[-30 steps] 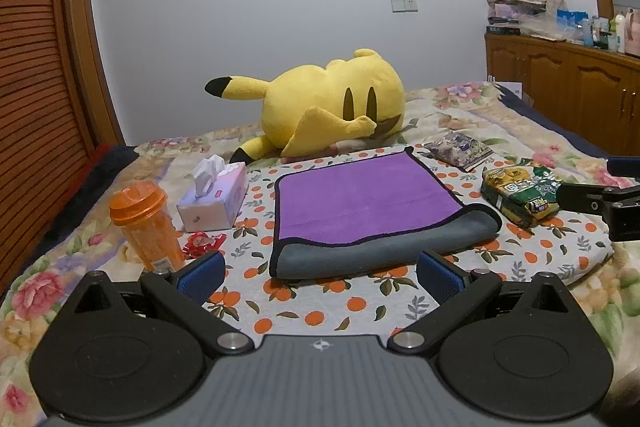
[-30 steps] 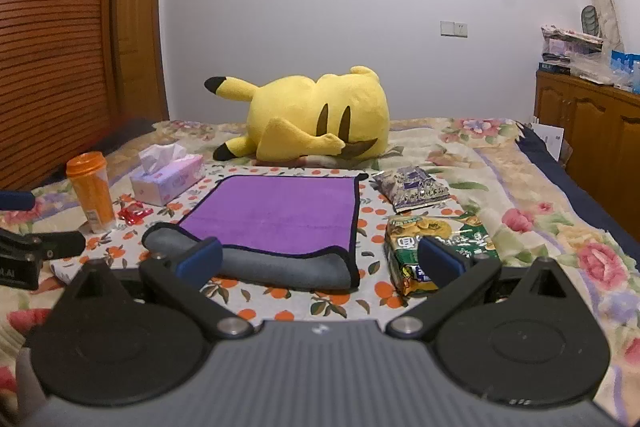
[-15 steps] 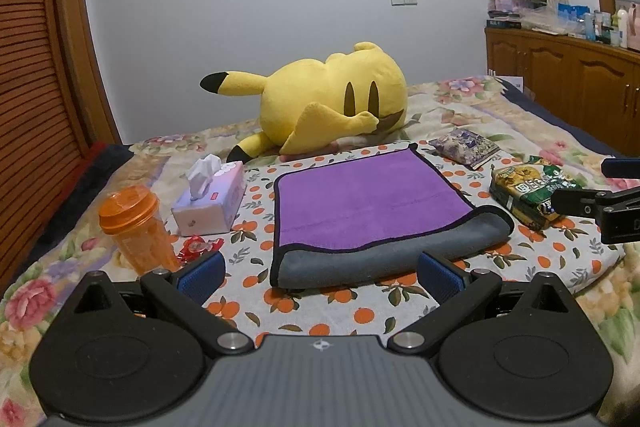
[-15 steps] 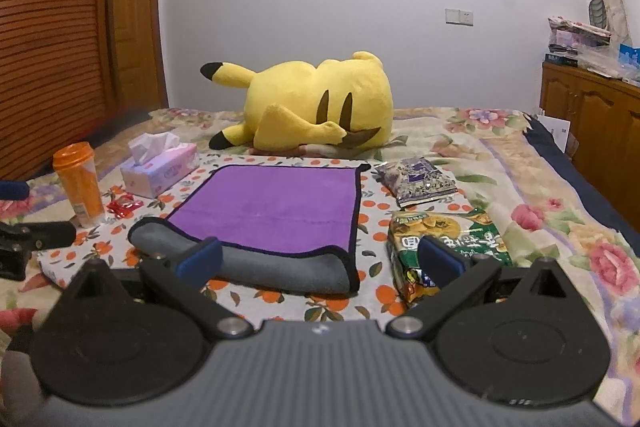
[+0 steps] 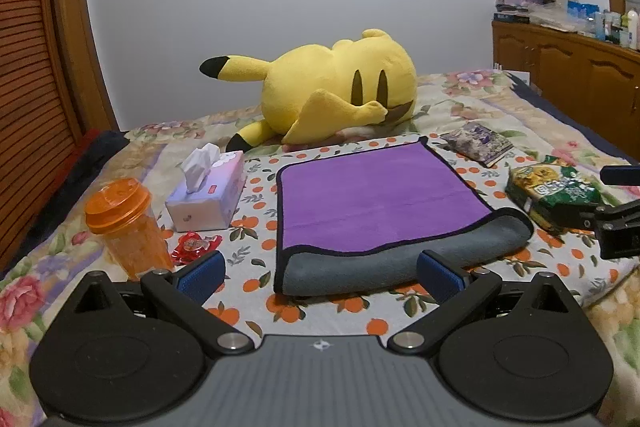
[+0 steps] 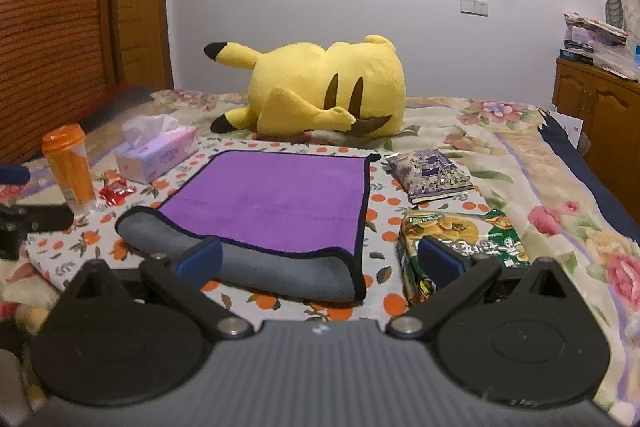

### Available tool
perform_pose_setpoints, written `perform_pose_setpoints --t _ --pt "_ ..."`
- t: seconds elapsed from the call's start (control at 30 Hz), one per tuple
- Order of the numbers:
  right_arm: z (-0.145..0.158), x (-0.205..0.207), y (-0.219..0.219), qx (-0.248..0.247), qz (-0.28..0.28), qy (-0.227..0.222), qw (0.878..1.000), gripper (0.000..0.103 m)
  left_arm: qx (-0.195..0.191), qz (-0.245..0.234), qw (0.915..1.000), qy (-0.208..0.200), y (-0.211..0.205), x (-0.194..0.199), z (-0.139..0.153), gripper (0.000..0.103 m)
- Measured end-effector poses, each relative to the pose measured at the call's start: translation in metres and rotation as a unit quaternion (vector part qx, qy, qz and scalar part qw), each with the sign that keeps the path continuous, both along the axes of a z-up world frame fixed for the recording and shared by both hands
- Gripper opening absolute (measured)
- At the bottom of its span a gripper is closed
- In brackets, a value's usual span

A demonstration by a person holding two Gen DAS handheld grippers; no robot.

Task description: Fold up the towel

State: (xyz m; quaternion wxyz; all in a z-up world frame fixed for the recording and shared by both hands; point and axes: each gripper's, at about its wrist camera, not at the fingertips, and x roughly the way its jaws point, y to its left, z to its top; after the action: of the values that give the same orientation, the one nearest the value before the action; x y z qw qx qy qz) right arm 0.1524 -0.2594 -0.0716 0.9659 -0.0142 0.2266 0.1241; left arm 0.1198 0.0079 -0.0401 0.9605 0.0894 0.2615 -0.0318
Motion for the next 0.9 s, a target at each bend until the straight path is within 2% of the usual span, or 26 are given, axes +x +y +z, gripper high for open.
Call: perform_pose_setpoints --t 0.37,0.9 --pt "-0.010 0.020 0.002 -0.012 0.006 0.018 1.000 0.103 -0.008 0.017 0.9996 0.022 0.017 0.030 -0.012 0.103" --pt "-0.021 0.049 0.001 -0.017 0.004 0.033 0.999 0.103 -0.006 0.014 0.9992 0.038 0.026 0.058 -0.023 0.103"
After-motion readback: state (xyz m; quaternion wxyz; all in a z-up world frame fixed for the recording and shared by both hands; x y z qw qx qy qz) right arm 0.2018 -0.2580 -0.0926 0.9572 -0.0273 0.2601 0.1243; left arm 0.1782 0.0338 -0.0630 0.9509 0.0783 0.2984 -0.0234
